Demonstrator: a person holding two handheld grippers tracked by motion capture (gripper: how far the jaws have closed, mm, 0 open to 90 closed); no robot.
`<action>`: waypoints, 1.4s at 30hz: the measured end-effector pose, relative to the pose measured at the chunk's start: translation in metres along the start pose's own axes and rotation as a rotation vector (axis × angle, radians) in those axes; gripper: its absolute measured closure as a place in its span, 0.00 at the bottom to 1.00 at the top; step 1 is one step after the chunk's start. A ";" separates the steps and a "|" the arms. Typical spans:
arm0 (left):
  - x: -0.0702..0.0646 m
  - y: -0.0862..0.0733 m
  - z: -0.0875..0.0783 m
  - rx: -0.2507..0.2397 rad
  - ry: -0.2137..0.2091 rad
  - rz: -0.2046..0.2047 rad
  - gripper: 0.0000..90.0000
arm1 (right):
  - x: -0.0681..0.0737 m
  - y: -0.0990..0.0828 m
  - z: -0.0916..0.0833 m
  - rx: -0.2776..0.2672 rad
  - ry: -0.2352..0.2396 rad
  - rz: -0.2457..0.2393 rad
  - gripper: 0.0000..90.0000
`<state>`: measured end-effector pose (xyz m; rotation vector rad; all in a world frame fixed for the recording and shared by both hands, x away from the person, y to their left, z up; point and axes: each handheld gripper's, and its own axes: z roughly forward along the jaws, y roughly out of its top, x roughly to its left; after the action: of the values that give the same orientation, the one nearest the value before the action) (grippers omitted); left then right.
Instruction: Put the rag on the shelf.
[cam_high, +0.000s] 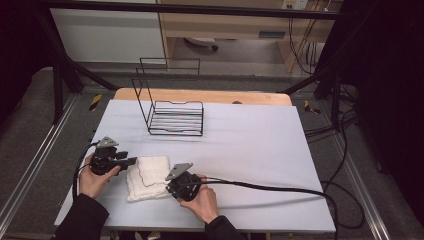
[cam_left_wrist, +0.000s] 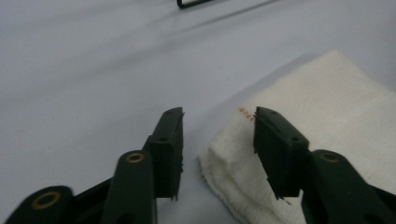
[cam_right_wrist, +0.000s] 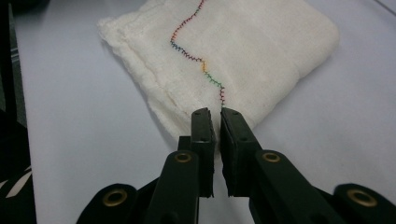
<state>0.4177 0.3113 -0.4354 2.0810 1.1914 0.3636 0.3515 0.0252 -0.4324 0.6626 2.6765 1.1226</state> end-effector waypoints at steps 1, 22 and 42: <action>0.001 -0.001 0.001 0.011 -0.004 0.003 0.64 | -0.001 0.001 -0.002 -0.013 -0.003 0.009 0.86; -0.003 -0.002 0.001 0.049 -0.038 0.004 0.92 | 0.000 -0.011 0.018 -0.050 -0.027 0.291 0.78; -0.019 -0.018 -0.032 -0.005 0.022 0.009 0.76 | -0.043 0.008 0.019 -0.029 -0.043 0.182 0.88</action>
<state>0.3783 0.3149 -0.4234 2.0837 1.1939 0.3944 0.3988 0.0224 -0.4413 0.9295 2.6008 1.1731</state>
